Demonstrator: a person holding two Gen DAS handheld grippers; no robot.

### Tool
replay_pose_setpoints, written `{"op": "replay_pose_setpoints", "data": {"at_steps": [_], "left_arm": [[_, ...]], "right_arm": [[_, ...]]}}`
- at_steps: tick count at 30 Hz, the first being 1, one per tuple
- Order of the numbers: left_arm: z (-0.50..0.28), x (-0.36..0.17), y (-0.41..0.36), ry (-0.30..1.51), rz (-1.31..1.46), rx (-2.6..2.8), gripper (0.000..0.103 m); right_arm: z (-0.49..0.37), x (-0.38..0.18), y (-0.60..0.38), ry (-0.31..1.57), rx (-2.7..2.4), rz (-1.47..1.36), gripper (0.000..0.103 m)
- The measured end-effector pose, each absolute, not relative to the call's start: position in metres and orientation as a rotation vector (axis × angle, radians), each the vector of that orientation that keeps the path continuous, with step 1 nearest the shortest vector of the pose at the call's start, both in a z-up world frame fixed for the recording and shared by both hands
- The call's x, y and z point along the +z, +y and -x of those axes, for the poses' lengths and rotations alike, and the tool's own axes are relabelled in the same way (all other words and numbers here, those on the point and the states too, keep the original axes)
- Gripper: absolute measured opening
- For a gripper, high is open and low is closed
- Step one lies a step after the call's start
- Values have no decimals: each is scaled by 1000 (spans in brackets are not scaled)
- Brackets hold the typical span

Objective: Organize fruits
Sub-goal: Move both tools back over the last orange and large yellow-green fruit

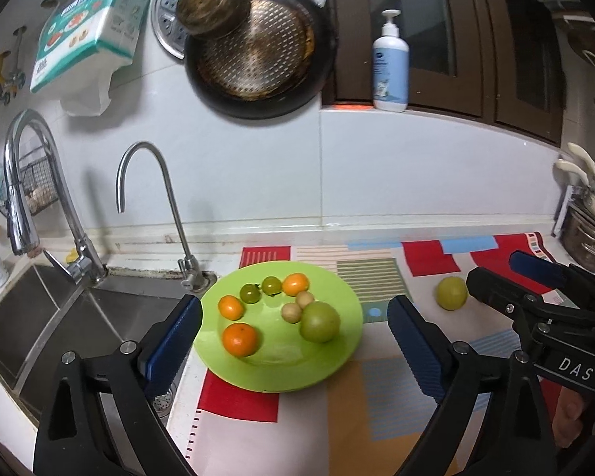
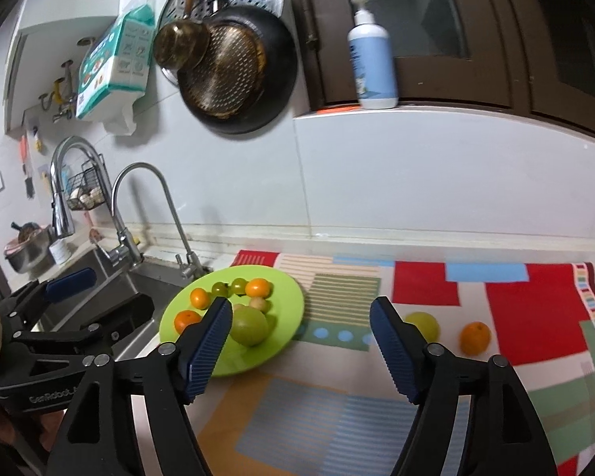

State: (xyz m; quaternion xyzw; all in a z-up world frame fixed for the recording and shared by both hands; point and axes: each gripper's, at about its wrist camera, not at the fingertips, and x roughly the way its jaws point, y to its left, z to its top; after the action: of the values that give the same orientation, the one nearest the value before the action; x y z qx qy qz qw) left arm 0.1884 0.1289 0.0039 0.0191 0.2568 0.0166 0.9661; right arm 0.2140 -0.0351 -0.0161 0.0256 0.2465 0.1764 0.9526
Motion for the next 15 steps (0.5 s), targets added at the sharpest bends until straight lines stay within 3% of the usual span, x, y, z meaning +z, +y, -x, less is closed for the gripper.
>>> {"op": "replay_pose_setpoints", "data": {"at_steps": [15], "left_arm": [[-176,17,75,458,-62,-54,100]], "right_arm": [[-178,-1,-92,448,231,-42,76]]}}
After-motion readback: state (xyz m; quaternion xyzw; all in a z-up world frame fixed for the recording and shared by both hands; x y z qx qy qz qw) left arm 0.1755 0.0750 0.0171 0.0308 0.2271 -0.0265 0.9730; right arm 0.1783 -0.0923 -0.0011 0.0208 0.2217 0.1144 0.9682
